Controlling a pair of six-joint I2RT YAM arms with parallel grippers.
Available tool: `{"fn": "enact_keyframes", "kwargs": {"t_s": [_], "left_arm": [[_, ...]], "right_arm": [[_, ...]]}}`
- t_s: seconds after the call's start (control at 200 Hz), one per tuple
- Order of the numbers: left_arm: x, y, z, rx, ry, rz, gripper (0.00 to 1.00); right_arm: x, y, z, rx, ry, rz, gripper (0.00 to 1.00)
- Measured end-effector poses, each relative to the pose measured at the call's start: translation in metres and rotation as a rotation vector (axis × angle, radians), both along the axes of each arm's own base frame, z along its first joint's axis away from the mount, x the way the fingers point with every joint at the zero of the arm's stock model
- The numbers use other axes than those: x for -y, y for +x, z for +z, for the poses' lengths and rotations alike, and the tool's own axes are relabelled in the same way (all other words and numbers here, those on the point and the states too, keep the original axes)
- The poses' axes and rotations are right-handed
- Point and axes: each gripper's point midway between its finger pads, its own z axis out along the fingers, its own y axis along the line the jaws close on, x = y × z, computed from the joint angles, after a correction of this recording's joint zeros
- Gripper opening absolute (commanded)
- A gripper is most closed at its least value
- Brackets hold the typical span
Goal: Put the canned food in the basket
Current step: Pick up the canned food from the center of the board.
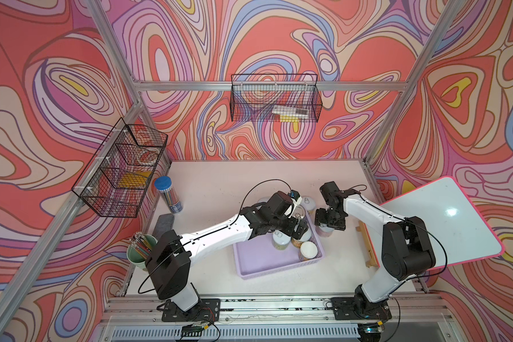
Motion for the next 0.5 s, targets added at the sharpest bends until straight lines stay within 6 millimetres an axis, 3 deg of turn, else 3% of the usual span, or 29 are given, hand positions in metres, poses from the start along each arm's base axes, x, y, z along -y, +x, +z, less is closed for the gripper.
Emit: {"fn": "enact_keyframes", "kwargs": {"t_s": [0.215,0.361,0.501], "left_arm": [[0.000,0.000,0.000,-0.001,-0.001,-0.001,0.99],[0.002,0.001,0.006,0.004,-0.012,-0.005,0.99],[0.010,0.004,0.025,0.031,-0.045,-0.017,0.99]], "right_arm": [[0.005,-0.003,0.021,0.041,-0.018,-0.004,0.57],[0.008,0.000,0.054,0.115,-0.016,-0.008,0.52],[0.010,-0.001,0.089,0.194,-0.011,-0.013,0.49]]}}
